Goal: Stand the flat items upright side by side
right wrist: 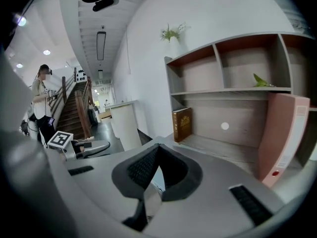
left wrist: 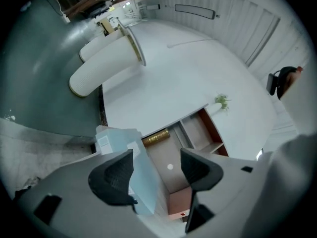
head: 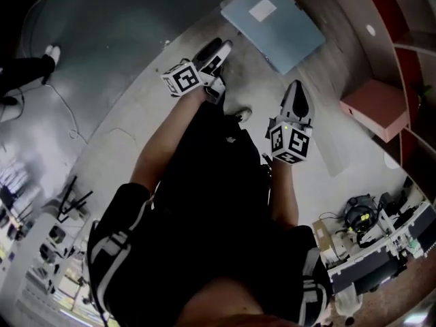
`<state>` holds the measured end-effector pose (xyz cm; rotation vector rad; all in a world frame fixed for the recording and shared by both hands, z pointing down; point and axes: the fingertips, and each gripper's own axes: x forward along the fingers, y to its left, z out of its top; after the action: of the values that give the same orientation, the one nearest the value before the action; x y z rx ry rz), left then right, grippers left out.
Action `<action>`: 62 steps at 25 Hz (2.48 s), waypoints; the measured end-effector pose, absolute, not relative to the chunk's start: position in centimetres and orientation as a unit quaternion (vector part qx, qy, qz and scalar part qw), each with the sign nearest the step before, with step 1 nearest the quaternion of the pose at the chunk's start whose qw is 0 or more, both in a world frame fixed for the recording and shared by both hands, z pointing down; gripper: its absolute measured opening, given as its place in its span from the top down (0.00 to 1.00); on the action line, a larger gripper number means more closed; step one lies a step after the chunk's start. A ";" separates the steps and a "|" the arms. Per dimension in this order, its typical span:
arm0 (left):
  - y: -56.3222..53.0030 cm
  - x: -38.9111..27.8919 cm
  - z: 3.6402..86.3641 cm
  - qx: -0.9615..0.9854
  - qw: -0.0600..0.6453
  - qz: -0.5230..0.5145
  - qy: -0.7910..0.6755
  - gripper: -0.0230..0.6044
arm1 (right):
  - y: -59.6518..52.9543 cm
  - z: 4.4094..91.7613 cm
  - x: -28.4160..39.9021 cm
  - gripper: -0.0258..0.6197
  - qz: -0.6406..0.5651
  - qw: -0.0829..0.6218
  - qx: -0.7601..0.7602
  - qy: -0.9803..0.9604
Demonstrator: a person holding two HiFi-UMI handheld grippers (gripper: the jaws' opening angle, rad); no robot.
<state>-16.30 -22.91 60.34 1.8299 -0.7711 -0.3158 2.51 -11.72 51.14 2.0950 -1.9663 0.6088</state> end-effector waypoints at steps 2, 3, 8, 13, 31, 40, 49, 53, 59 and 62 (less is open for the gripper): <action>-24.0 -16.4 62.3 0.761 0.545 -0.120 -0.330 0.50 | -13.2 52.5 2.1 0.92 0.216 0.116 0.704 -0.666; -24.5 -16.5 63.2 0.756 0.550 -0.117 -0.334 0.50 | -13.9 53.0 1.9 0.92 0.220 0.121 0.702 -0.666; -27.1 -16.7 68.0 0.725 0.583 -0.120 -0.345 0.46 | -16.6 56.1 1.0 0.92 0.239 0.141 0.691 -0.668; -29.6 -16.4 71.4 0.709 0.603 -0.115 -0.348 0.45 | -18.3 58.7 0.2 0.92 0.259 0.155 0.682 -0.666; -34.8 -13.9 76.8 0.677 0.637 -0.115 -0.351 0.38 | -19.9 62.8 1.1 0.92 0.297 0.171 0.688 -0.639; -35.1 -12.7 76.7 0.677 0.644 -0.124 -0.333 0.38 | -18.3 62.9 1.8 0.92 0.304 0.170 0.696 -0.628; -33.3 -14.6 76.9 0.668 0.649 -0.130 -0.341 0.38 | -18.1 62.7 1.5 0.92 0.302 0.169 0.699 -0.626; -33.0 -14.8 76.7 0.662 0.653 -0.153 -0.335 0.38 | -18.0 62.9 1.1 0.92 0.306 0.171 0.696 -0.626; -34.3 -12.7 76.4 0.679 0.650 -0.137 -0.313 0.38 | -17.9 62.9 1.4 0.92 0.308 0.171 0.701 -0.620; -34.2 -12.6 76.2 0.687 0.644 -0.116 -0.317 0.39 | -17.8 62.6 1.7 0.92 0.307 0.168 0.706 -0.616</action>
<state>-12.59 -34.17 76.20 1.5636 -0.7223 -0.2651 1.69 -17.79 62.56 2.0073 -1.7531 0.8732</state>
